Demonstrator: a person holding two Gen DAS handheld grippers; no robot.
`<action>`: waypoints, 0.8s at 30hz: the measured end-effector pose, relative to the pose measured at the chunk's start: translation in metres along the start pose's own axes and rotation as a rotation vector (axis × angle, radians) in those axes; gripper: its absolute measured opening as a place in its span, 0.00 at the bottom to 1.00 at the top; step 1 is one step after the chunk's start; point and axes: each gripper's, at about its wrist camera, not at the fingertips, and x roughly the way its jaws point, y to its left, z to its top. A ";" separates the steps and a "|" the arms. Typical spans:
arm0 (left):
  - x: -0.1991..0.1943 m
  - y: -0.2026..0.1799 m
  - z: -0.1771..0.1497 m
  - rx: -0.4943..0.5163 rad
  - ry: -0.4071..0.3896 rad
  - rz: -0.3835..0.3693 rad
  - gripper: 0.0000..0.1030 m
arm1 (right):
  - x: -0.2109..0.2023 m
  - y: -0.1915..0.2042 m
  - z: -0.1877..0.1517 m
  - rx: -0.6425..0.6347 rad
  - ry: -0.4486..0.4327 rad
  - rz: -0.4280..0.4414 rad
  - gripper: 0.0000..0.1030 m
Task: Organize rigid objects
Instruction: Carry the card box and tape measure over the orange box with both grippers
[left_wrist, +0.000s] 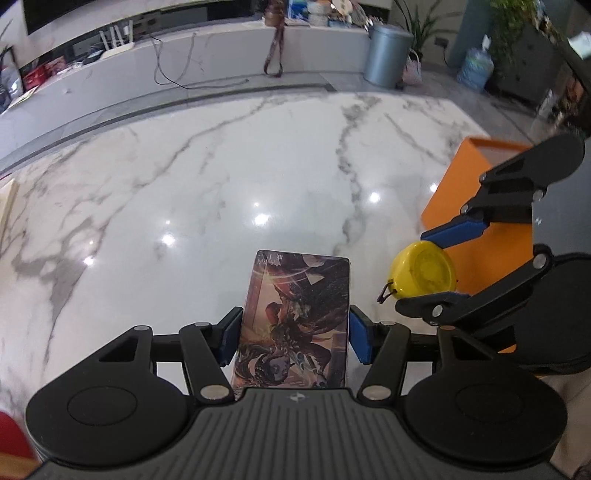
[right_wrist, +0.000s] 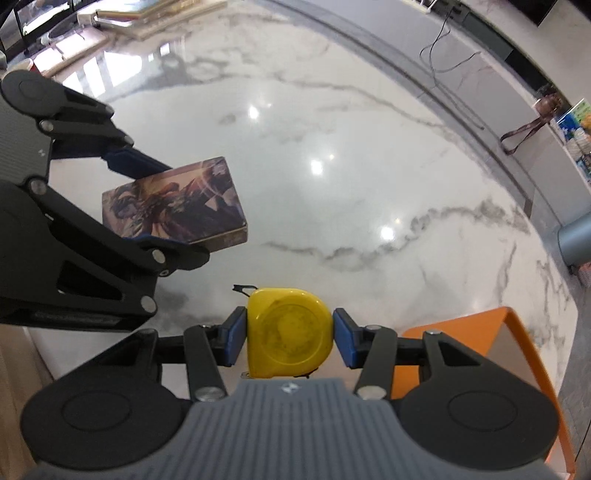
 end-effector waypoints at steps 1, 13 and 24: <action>-0.008 -0.001 0.000 -0.009 -0.013 0.003 0.66 | -0.006 0.001 -0.001 0.002 -0.013 -0.005 0.49; -0.078 -0.041 0.009 -0.045 -0.156 -0.046 0.66 | -0.092 -0.013 -0.031 0.095 -0.170 -0.064 0.49; -0.085 -0.122 0.032 0.036 -0.197 -0.183 0.66 | -0.144 -0.072 -0.105 0.248 -0.187 -0.177 0.49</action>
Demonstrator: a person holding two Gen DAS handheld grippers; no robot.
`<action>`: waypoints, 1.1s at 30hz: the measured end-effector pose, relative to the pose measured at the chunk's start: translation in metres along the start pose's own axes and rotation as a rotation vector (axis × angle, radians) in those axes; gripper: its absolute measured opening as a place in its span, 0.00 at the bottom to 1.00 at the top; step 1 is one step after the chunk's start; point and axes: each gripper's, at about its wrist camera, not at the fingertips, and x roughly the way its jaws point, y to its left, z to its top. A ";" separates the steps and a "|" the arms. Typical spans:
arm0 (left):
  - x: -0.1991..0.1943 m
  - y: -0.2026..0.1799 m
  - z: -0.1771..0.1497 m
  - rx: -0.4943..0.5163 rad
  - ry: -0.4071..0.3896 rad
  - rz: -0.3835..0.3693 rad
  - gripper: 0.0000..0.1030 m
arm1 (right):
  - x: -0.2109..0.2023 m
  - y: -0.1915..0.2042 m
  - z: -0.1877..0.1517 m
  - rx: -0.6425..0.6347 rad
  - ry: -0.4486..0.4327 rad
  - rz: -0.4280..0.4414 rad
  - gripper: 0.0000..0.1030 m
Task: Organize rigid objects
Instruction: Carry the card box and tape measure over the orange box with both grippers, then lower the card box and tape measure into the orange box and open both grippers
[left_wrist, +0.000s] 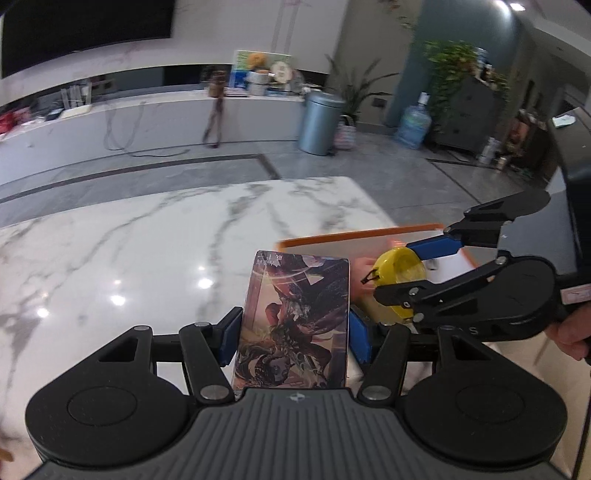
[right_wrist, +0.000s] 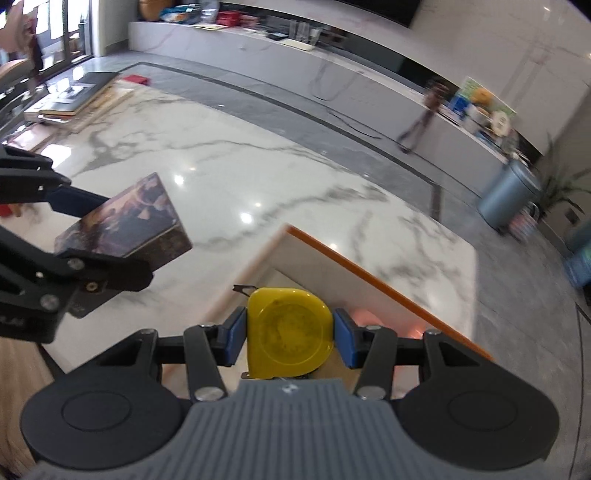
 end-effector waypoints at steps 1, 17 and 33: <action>0.004 -0.008 0.001 0.005 0.005 -0.017 0.66 | -0.002 -0.007 -0.005 0.009 0.004 -0.010 0.49; 0.094 -0.089 -0.003 0.100 0.185 -0.119 0.66 | 0.037 -0.096 -0.091 0.186 0.146 -0.049 0.49; 0.142 -0.112 -0.020 0.108 0.353 -0.117 0.64 | 0.085 -0.105 -0.140 0.255 0.251 0.030 0.49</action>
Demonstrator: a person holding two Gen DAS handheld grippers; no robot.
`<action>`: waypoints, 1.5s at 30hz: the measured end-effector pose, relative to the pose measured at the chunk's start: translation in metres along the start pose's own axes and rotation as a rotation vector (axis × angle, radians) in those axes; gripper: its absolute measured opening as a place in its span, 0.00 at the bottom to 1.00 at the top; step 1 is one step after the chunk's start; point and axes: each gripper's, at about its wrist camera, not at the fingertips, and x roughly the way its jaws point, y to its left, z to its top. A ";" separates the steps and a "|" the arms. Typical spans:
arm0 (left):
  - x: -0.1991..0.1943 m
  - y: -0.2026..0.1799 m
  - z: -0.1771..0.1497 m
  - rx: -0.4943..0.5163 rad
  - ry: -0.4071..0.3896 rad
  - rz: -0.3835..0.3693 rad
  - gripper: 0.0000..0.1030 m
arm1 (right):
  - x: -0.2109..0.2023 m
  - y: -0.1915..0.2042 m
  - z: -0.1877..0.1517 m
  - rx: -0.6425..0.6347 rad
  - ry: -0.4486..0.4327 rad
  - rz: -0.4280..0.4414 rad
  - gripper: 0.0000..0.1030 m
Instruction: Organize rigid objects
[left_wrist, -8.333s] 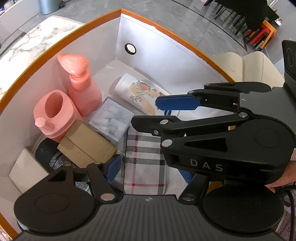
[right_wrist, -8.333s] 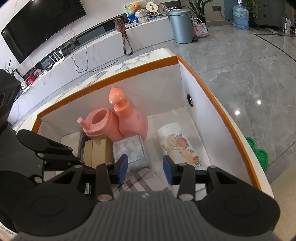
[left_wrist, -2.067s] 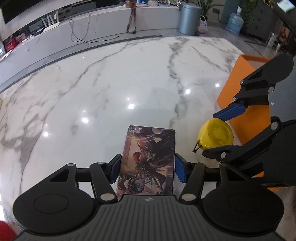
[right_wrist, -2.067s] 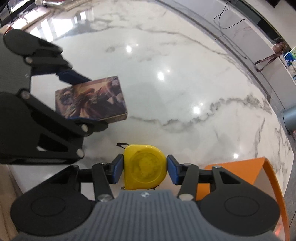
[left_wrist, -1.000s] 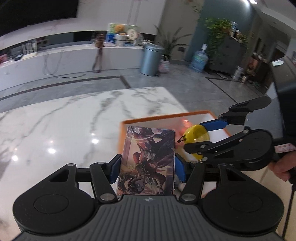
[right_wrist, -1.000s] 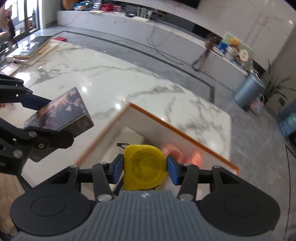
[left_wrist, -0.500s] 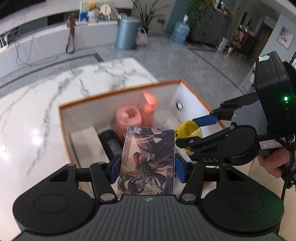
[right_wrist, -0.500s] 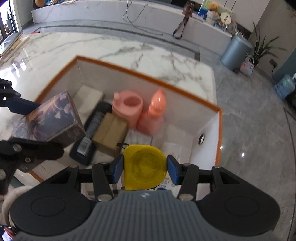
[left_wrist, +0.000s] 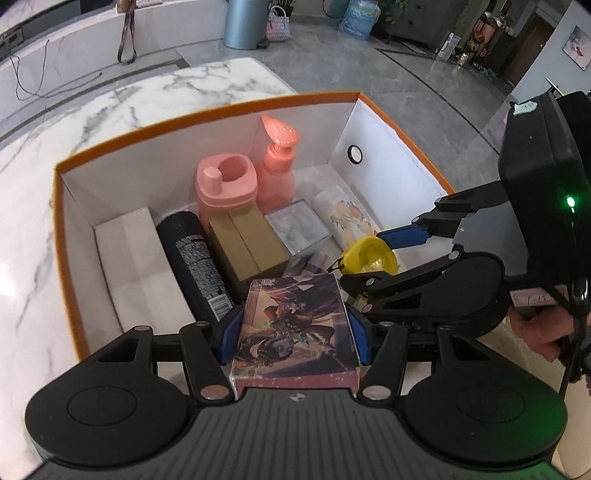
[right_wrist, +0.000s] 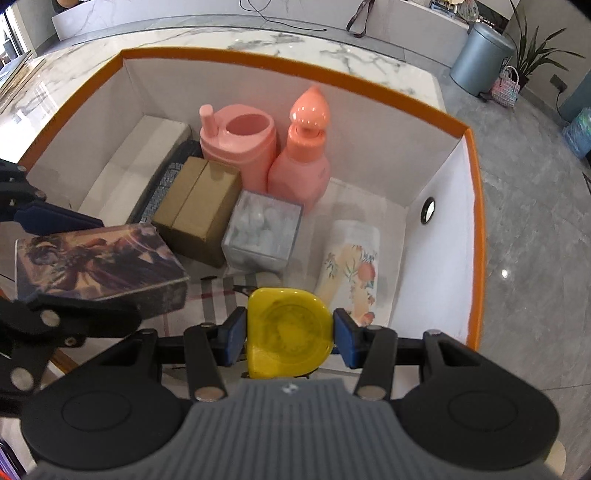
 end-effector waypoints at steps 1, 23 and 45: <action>0.001 0.000 0.000 -0.006 0.003 -0.003 0.64 | 0.001 0.000 -0.001 0.000 0.003 0.001 0.49; 0.028 0.008 -0.003 -0.089 0.053 -0.016 0.65 | -0.017 -0.003 -0.022 0.076 -0.147 -0.098 0.45; -0.007 0.013 -0.014 -0.119 -0.053 -0.045 0.80 | -0.039 -0.002 -0.031 0.164 -0.224 -0.071 0.64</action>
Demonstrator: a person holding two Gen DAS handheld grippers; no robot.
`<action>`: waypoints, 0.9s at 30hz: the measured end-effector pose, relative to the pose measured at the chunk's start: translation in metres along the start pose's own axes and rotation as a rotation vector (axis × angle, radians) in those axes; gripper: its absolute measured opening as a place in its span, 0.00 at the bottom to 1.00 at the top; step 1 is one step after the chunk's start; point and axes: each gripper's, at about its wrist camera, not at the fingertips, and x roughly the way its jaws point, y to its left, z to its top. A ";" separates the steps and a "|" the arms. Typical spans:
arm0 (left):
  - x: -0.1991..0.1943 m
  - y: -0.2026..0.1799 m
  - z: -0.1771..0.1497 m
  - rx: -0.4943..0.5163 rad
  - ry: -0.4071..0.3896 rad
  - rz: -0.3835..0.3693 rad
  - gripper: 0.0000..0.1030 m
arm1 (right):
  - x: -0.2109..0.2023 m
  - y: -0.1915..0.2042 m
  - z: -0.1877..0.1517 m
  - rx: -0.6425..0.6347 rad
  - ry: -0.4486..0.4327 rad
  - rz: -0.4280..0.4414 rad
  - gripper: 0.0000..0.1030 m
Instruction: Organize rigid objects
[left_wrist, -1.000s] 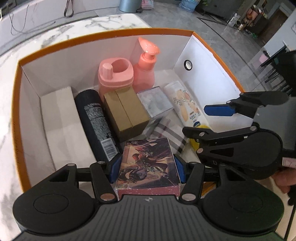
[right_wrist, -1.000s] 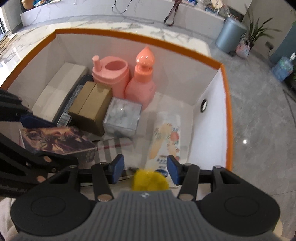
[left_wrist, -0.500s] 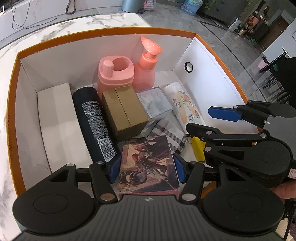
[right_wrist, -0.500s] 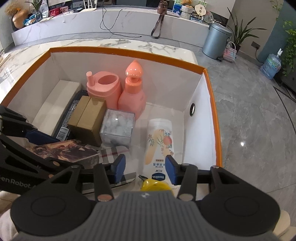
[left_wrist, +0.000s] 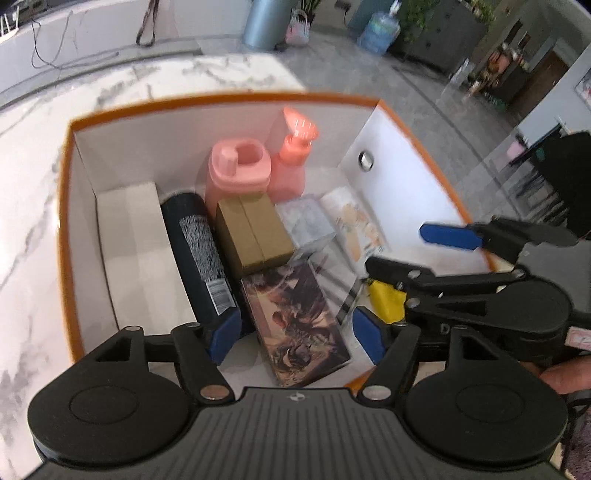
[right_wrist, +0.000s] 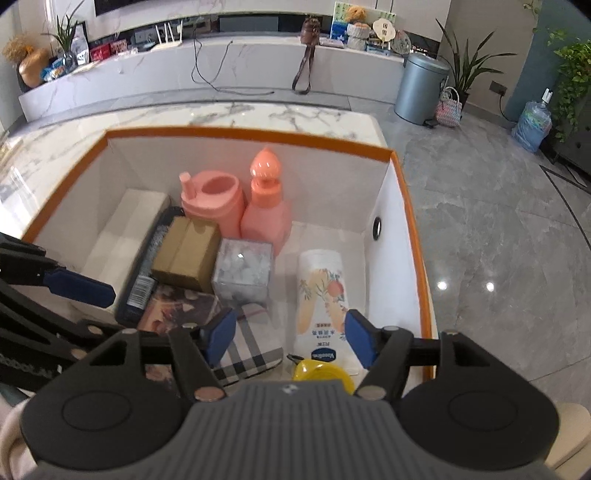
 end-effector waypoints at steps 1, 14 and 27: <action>-0.006 -0.001 0.000 0.000 -0.022 -0.006 0.80 | -0.003 0.000 0.001 0.003 -0.006 0.005 0.64; -0.095 -0.004 -0.034 -0.009 -0.408 0.093 0.81 | -0.060 0.006 -0.003 0.080 -0.201 0.010 0.68; -0.124 -0.010 -0.078 -0.017 -0.656 0.257 0.80 | -0.112 0.047 -0.044 0.099 -0.469 -0.054 0.76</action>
